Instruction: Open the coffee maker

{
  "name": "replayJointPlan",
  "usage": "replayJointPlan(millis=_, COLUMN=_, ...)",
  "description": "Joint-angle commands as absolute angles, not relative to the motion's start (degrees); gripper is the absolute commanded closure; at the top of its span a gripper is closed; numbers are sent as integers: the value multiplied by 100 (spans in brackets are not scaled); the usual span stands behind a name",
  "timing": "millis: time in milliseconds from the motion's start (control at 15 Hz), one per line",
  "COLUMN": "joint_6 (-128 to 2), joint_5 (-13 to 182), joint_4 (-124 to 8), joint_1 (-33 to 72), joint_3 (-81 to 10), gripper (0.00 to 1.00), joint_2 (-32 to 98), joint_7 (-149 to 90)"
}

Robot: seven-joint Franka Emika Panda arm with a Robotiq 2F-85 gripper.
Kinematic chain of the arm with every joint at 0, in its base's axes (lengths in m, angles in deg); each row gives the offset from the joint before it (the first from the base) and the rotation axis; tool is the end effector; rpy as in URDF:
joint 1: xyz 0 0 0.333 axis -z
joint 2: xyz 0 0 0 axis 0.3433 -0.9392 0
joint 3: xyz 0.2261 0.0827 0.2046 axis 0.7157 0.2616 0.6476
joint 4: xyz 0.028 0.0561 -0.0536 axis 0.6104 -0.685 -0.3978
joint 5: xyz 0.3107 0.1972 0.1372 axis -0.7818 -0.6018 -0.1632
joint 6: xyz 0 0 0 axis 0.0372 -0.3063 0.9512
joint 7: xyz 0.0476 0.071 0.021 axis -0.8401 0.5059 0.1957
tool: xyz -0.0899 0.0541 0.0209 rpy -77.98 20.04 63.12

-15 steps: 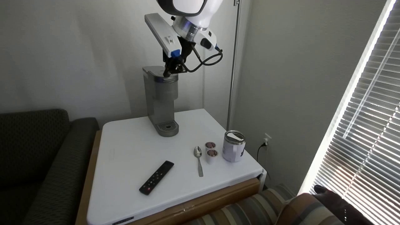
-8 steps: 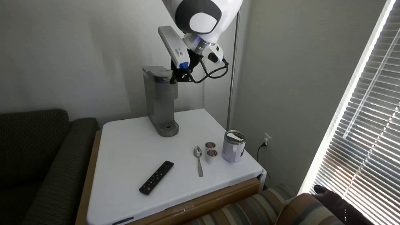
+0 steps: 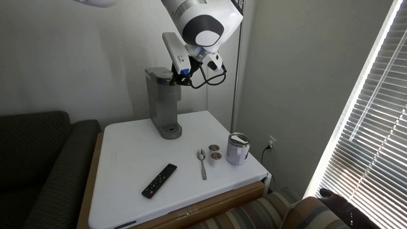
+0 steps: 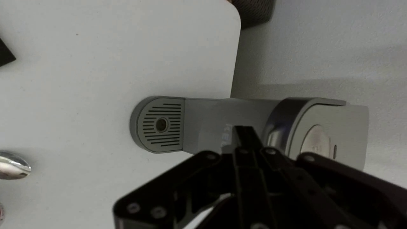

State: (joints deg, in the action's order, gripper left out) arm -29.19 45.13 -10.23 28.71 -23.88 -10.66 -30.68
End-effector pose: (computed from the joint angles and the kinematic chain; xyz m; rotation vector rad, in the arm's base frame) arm 0.7931 -0.0110 0.3093 -2.3777 0.3535 0.0973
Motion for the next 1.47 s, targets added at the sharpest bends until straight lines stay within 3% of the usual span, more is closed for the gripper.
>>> replayJointPlan(millis=0, joint_6=-2653, joint_5=4574, joint_4=-284, joint_1=2921, joint_3=-2195, gripper=100, joint_2=-1537, joint_7=-2877)
replayJointPlan(millis=1400, joint_6=-2573, joint_5=4374, joint_4=558, joint_1=2868, joint_3=-1880, gripper=100, joint_2=-2206, joint_7=-3042)
